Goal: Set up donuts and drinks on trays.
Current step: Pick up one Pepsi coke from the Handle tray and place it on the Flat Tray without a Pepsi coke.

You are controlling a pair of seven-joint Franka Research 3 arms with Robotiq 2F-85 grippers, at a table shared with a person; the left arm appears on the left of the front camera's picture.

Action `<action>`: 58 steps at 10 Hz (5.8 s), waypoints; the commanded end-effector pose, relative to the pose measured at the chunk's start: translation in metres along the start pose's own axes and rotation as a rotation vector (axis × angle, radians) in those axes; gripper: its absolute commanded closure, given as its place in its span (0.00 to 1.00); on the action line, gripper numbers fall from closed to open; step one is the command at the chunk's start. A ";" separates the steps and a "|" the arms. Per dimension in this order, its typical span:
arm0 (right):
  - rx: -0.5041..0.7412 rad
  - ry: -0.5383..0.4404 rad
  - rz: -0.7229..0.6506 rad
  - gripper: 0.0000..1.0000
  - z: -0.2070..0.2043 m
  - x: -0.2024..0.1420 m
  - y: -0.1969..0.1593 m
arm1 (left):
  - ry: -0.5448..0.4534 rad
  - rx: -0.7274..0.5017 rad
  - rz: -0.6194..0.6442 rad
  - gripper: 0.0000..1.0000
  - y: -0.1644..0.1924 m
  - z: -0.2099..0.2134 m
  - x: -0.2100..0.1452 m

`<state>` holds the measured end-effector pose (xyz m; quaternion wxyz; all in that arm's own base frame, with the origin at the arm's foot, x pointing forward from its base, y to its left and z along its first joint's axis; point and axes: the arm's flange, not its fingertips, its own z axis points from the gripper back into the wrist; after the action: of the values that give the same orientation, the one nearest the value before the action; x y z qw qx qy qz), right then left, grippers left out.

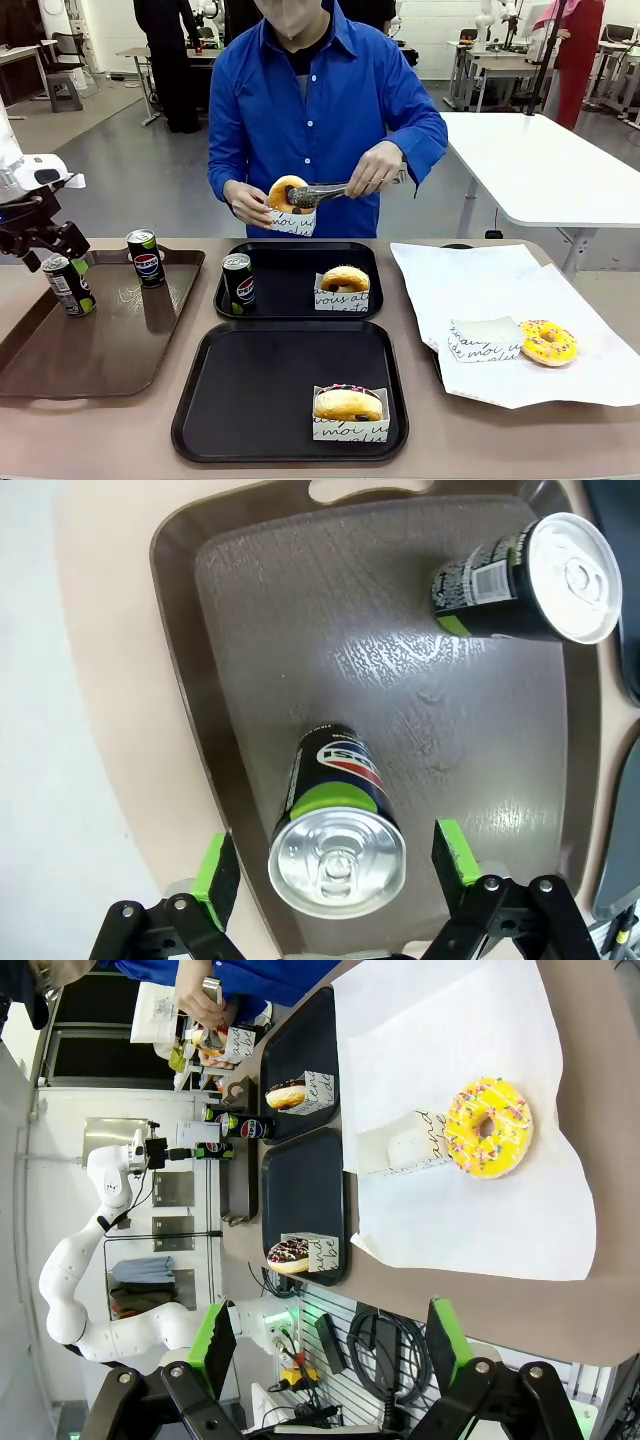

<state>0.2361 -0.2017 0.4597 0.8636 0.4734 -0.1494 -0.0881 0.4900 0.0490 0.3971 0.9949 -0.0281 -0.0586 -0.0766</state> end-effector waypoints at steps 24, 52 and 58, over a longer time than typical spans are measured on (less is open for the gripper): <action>0.000 0.002 0.000 0.00 -0.002 -0.002 -0.001 | 0.178 -0.070 0.021 0.98 -0.019 0.151 -0.102; 0.000 0.002 0.000 0.00 -0.002 -0.002 -0.001 | 0.026 -0.006 -0.597 0.42 -0.382 0.032 -0.126; 0.000 0.002 0.000 0.00 -0.002 -0.002 -0.001 | 0.048 -0.034 -0.599 0.42 -0.384 0.022 -0.118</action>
<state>0.2361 -0.2014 0.4595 0.8637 0.4734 -0.1491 -0.0879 0.3054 -0.3081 0.4223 0.9293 -0.0103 -0.0344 -0.3675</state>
